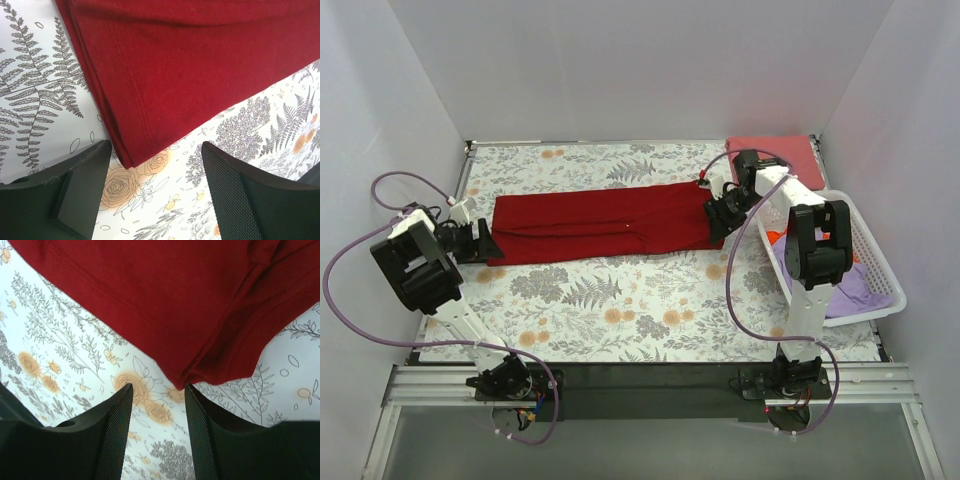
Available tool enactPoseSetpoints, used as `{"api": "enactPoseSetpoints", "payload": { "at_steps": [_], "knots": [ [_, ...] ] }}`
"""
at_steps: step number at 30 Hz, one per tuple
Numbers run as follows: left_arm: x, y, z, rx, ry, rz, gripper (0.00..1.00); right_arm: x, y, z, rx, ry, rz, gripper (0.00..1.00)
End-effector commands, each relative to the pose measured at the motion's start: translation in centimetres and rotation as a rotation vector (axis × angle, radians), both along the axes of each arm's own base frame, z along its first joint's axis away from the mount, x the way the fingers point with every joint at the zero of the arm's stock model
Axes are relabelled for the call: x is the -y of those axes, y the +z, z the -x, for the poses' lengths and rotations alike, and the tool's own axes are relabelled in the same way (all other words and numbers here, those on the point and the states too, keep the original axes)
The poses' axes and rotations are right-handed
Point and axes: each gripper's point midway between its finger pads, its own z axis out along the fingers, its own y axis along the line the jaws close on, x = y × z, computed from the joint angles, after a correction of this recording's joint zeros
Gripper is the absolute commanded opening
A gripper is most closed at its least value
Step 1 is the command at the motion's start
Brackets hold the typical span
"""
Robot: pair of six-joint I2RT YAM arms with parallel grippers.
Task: Fold and stack the t-shirts
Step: Fold the tshirt
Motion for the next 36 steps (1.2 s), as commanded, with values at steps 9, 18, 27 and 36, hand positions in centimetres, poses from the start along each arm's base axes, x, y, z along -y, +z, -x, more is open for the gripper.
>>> {"api": "enactPoseSetpoints", "payload": {
  "at_steps": [9,18,27,36],
  "knots": [
    [-2.2,-1.5,-0.5,-0.021,0.04,-0.111,0.56,-0.5,-2.8,0.1,-0.041,-0.017,-0.029,0.49],
    [-1.7,-1.8,0.5,-0.051,0.033,-0.106,0.26,-0.3,-3.5,0.0,-0.046,-0.019,0.004,0.23],
    [-3.6,-1.0,0.4,-0.064,-0.002,-0.207,0.0,2.4,-2.7,0.7,-0.016,0.012,0.137,0.01],
    [-4.2,0.2,1.7,-0.059,-0.064,-0.284,0.0,4.0,-2.0,4.1,-0.082,0.064,0.2,0.01]
  ]
}}
